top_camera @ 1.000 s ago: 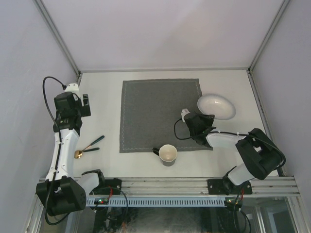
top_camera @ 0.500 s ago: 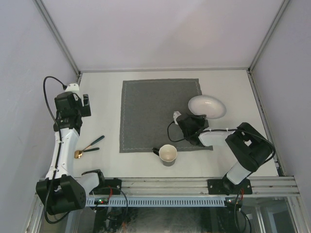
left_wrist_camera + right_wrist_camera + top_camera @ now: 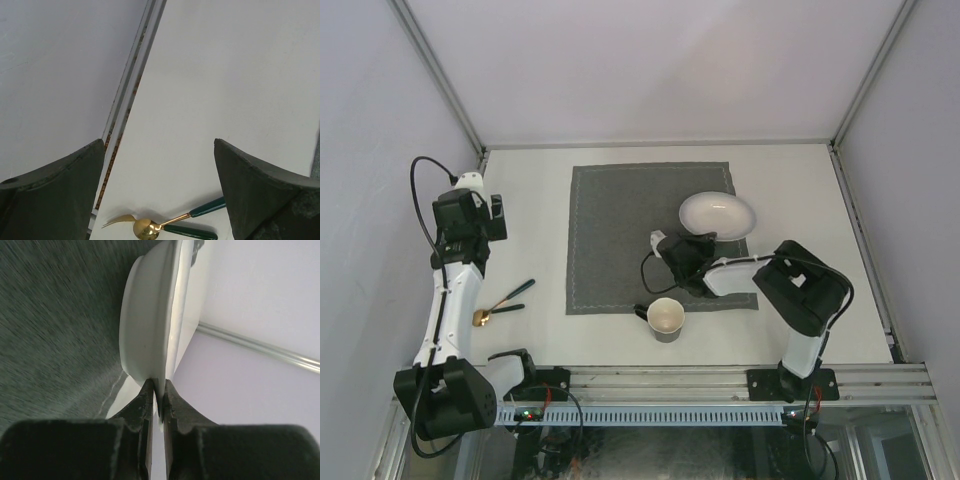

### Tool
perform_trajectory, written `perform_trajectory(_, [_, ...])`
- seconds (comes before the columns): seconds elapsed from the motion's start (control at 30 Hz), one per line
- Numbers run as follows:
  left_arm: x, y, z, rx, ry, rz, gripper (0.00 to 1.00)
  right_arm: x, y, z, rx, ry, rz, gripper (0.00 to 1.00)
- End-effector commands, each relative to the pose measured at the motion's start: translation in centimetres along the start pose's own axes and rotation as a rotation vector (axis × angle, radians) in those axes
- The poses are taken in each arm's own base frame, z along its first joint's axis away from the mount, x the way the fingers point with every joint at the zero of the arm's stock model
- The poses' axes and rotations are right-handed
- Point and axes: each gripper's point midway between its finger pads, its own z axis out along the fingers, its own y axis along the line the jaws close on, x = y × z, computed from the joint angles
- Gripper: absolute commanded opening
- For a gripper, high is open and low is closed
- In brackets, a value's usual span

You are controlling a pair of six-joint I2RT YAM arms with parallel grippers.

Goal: Set the dinner table for one person
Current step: Place the plate on the napkin.

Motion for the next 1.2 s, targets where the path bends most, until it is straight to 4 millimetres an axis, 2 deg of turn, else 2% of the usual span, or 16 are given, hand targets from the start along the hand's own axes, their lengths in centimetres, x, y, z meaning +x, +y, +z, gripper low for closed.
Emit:
perform_trajectory(0.0, [-1.5,0.6,-0.1,-0.025,-0.051,-0.017,0.94,-3.8,-5.0,-1.1,0.144,-0.052,0.132,0.00])
perform_trajectory(0.3, [-1.3,0.5,0.0,-0.025,-0.046,-0.015,0.93,-7.7,-5.0,-1.3,0.148,-0.114,0.119,0.00])
perform_trajectory(0.67, [-1.1,0.7,-0.1,-0.033,-0.046,-0.015,0.93,-15.2,-4.6,-3.1,0.163,-0.231,0.081,0.00])
perform_trajectory(0.77, [-1.1,0.8,0.0,-0.038,-0.044,-0.013,0.93,-16.6,-4.0,-3.6,0.181,-0.253,0.063,0.00])
perform_trajectory(0.9, [-1.1,0.8,-0.2,-0.038,-0.047,-0.012,0.93,-17.2,-3.1,-3.7,0.174,-0.263,0.049,0.00])
perform_trajectory(1.17, [-1.0,0.8,0.2,-0.040,-0.036,-0.009,0.93,-15.9,-2.0,-3.1,0.119,-0.227,0.065,0.00])
